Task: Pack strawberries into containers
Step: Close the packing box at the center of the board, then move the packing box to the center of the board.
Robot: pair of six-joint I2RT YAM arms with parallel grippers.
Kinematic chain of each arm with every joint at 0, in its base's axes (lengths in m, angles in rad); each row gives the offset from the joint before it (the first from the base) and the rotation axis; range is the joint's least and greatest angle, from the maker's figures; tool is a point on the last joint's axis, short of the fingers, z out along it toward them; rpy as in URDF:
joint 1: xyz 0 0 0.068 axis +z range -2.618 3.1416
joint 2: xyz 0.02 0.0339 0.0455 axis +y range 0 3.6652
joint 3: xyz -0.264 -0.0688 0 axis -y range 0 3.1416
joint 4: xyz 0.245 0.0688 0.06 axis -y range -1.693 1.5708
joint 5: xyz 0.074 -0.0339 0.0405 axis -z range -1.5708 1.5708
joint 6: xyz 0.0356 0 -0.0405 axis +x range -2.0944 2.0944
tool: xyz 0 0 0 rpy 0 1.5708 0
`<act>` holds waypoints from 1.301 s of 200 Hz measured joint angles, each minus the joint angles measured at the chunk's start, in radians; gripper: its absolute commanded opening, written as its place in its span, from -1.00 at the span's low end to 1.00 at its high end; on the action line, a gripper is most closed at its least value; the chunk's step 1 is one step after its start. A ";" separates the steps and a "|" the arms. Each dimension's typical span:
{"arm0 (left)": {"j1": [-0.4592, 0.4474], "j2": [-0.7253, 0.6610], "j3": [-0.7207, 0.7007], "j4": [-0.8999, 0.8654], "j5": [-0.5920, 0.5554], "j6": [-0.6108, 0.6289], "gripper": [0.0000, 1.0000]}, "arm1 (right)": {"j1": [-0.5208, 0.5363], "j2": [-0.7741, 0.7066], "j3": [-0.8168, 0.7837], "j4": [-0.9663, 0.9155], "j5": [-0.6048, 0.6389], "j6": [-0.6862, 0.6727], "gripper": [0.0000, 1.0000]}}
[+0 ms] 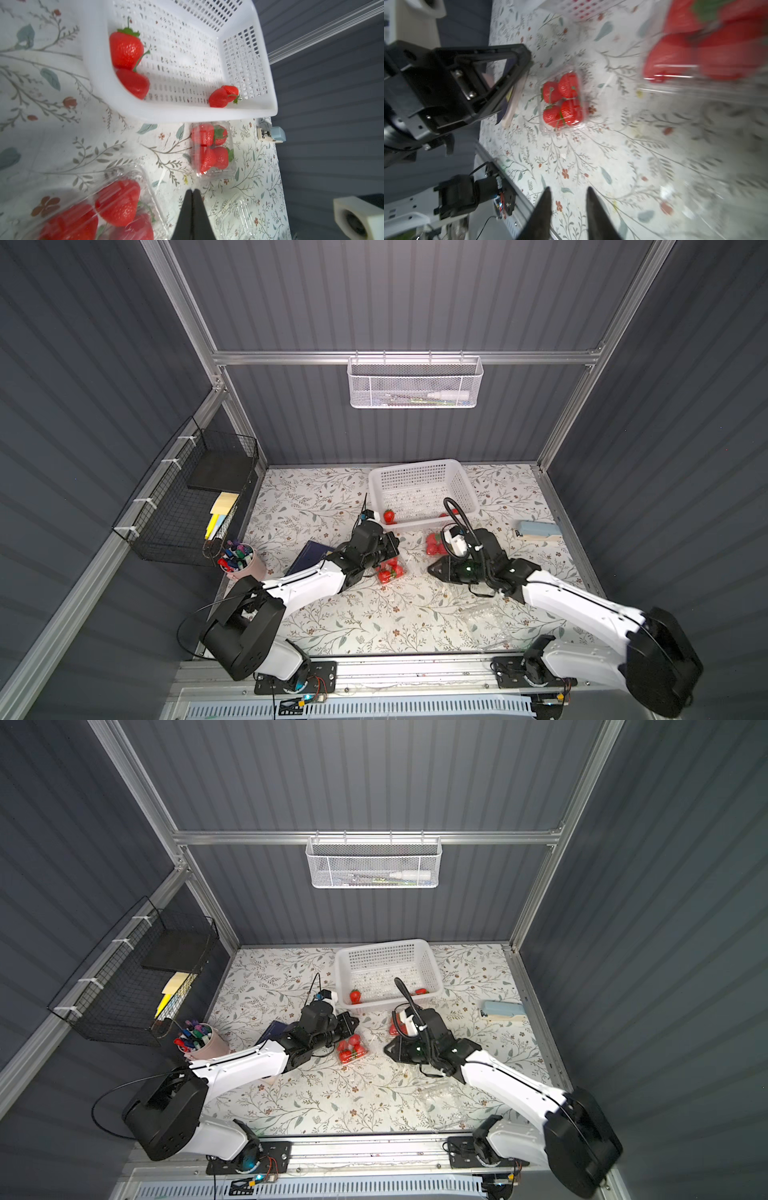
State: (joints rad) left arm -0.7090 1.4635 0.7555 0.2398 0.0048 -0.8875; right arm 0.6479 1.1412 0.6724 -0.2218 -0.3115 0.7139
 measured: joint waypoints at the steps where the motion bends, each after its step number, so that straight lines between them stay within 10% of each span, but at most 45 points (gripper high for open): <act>1: 0.000 0.000 0.001 0.000 -0.001 0.001 -1.00 | 0.000 -0.005 0.001 -0.010 0.006 0.001 -0.81; 90: -0.024 0.040 0.043 -0.008 -0.013 0.051 -1.00 | 0.136 -0.269 -0.074 -0.722 0.219 0.105 -1.00; 197: -0.023 0.087 0.105 -0.013 0.010 0.084 -1.00 | 0.185 0.146 -0.059 -0.446 0.248 0.127 -1.00; 260: 0.003 0.099 0.113 -0.034 0.008 0.085 -1.00 | 0.219 0.440 0.251 -0.278 0.216 0.043 -1.00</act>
State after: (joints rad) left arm -0.7059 1.5627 0.8688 0.2054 0.0128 -0.8021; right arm 0.8665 1.5810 0.9234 -0.4999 -0.0956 0.7574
